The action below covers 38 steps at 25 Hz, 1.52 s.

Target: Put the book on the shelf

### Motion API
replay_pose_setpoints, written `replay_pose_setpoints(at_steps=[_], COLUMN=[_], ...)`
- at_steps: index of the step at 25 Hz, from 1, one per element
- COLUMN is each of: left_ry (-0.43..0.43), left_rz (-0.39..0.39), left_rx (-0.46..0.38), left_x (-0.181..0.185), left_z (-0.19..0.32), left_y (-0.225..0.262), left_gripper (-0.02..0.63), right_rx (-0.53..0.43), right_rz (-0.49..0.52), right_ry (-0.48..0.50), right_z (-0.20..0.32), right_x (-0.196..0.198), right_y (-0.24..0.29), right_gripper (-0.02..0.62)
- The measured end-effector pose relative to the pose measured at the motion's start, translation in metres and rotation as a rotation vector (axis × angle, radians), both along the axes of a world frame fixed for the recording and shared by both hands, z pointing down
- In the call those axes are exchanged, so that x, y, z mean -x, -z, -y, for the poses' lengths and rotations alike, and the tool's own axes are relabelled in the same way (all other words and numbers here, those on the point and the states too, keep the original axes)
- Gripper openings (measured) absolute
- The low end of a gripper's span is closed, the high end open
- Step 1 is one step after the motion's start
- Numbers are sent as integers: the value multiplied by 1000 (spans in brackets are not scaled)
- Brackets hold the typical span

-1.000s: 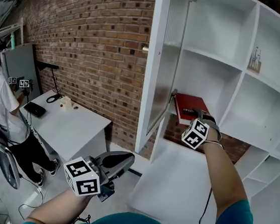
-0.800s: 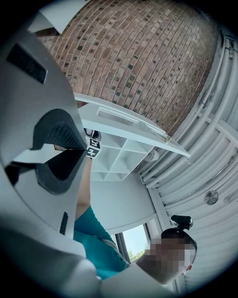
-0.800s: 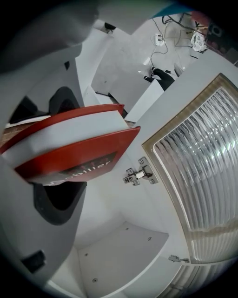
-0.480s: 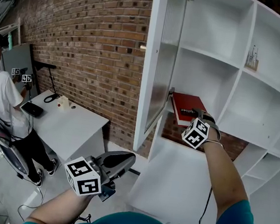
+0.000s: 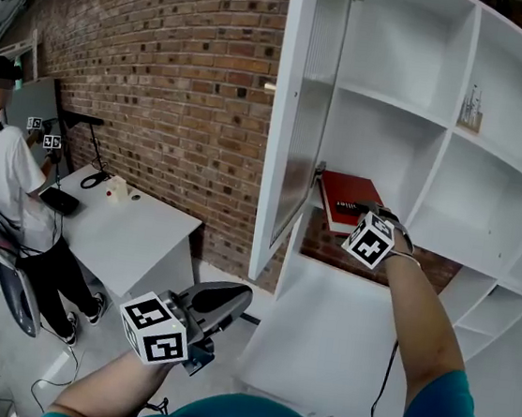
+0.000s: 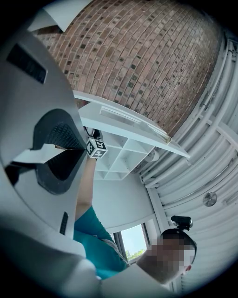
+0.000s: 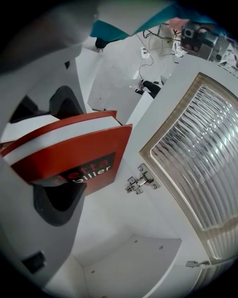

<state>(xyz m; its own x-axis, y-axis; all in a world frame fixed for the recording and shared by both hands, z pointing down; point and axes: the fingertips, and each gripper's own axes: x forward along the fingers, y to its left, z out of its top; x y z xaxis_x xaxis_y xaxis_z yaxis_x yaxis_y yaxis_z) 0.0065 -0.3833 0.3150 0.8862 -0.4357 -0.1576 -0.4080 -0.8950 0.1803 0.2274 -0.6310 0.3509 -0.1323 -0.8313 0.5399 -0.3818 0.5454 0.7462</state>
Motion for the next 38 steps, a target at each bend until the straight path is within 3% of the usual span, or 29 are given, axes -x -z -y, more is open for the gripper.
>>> replay_pose_setpoints(at_steps=[7, 13, 19, 26, 38], left_ry=[-7, -1, -8, -14, -36], left_rz=[2, 1, 0, 1, 15], left_rx=[7, 9, 10, 1, -3], left_x=[0, 2, 1, 0, -17], left_z=[-1, 1, 0, -2, -7], left_y=[-1, -3, -4, -3, -8], left_gripper=[17, 17, 17, 17, 17], right_rx=[75, -5, 8, -10, -60], right_rz=[30, -175, -192, -130, 179], right_ry=[37, 23, 23, 59, 119], right_z=[-6, -8, -19, -41, -99], right_x=[4, -4, -3, 6, 18], right_y=[5, 9, 12, 19, 23], right_gripper=[353, 351, 351, 351, 348])
